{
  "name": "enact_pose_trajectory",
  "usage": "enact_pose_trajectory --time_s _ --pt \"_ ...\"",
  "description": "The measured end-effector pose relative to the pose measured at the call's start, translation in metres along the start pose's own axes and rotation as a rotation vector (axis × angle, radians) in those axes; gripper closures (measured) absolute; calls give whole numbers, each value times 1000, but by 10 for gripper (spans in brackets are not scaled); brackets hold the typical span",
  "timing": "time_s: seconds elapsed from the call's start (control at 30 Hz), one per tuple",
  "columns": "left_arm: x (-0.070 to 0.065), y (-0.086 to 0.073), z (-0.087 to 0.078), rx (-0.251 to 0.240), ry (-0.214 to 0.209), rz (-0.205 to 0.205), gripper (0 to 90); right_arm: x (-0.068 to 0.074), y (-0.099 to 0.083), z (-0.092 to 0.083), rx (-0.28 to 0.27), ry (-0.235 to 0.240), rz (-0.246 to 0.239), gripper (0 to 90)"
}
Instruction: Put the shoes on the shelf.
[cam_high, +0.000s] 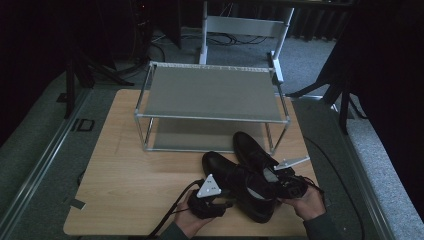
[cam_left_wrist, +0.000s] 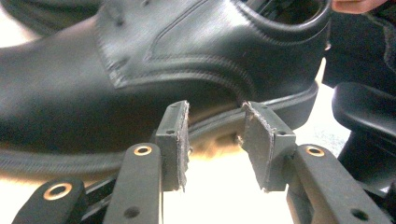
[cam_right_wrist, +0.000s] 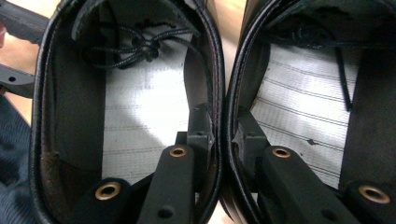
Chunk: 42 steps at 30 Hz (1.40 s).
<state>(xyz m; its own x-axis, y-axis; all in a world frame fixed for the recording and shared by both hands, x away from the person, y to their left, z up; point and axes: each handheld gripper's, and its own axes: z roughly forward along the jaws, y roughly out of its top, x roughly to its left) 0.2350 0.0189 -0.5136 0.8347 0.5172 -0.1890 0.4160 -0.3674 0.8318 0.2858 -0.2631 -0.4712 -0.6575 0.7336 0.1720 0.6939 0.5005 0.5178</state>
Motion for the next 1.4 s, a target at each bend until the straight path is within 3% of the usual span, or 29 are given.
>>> enact_pose_trajectory --time_s 0.27,0.73,0.93,1.07,1.4 --pt "7 -14 -6 35 42 -28 610 2 13 0 -35 -5 2 799" --pt "20 -9 2 30 99 -58 636 19 34 6 -65 -43 -59 798" --pt "36 -7 8 10 129 -115 669 26 44 12 -61 -72 -85 797" --pt "45 -4 10 -2 145 -139 684 24 48 15 -58 -66 -65 796" --pt "61 6 13 -12 175 -138 685 18 60 19 -90 -80 -27 796"
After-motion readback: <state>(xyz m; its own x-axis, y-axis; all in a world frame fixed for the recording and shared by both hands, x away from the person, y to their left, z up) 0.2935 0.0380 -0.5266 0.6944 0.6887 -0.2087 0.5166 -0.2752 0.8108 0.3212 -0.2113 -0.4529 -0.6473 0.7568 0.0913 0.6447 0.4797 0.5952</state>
